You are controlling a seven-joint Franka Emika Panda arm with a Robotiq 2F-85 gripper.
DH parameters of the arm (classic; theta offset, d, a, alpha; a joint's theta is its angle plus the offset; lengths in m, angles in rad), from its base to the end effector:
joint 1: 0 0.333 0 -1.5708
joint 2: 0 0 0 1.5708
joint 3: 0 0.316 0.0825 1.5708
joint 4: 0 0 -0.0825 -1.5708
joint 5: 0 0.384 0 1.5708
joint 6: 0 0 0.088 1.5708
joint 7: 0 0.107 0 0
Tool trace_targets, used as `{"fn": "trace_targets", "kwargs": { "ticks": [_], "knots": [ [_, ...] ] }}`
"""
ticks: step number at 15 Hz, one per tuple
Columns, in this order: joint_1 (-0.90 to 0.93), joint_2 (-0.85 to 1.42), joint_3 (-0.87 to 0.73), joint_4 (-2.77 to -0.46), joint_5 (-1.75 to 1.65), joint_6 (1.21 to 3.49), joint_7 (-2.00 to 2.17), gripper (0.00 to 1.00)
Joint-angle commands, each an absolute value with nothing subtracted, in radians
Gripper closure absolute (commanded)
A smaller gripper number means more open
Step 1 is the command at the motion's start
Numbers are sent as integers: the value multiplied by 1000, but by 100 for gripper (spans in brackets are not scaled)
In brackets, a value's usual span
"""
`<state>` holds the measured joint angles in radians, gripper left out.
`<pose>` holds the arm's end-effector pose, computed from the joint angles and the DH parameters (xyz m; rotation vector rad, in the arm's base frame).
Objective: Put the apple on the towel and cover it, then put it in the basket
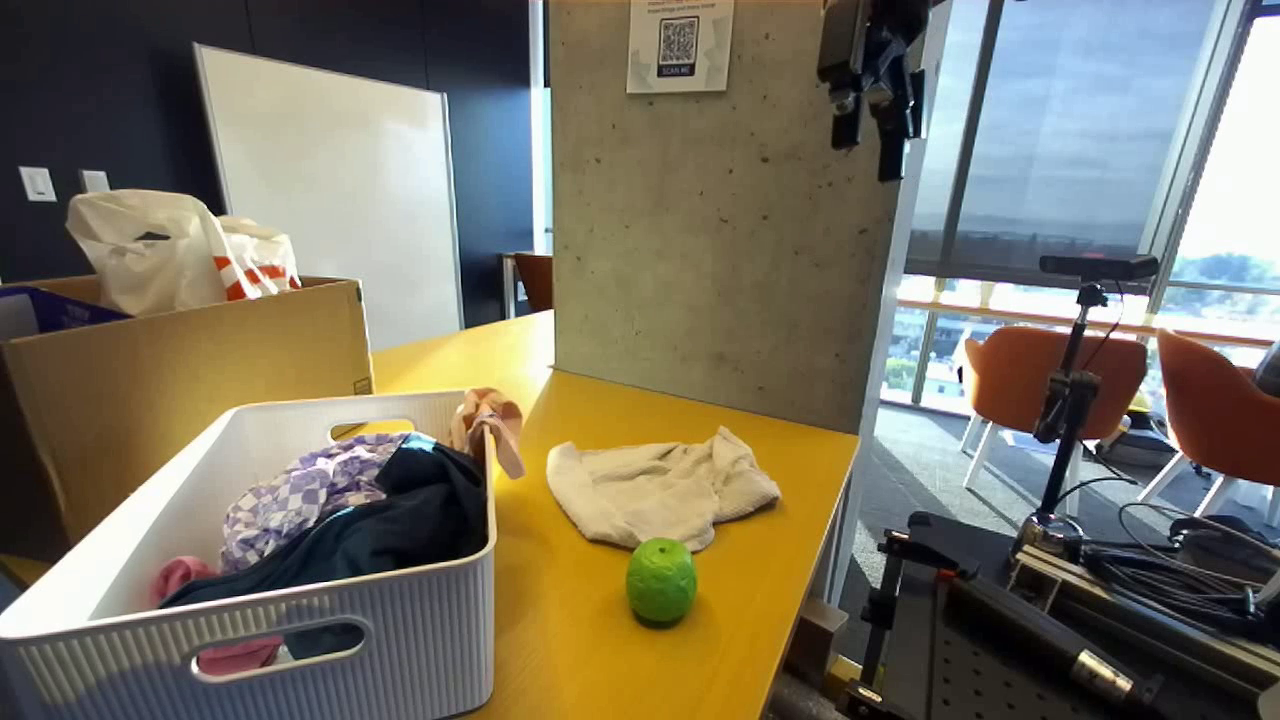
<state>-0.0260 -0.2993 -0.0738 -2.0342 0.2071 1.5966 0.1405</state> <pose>0.4504 -0.0270 0.5621 -2.8856 0.3705 0.2104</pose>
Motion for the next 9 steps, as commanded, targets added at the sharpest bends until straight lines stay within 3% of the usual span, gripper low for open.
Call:
{"fn": "trace_targets", "kwargs": {
  "ticks": [1, 9],
  "knots": [
    [-51, -49, -83, -1830, 197, 1585, 127, 0],
    [3, 476, -47, -1472, 79, 1561, 270, 0]
  ]
}}
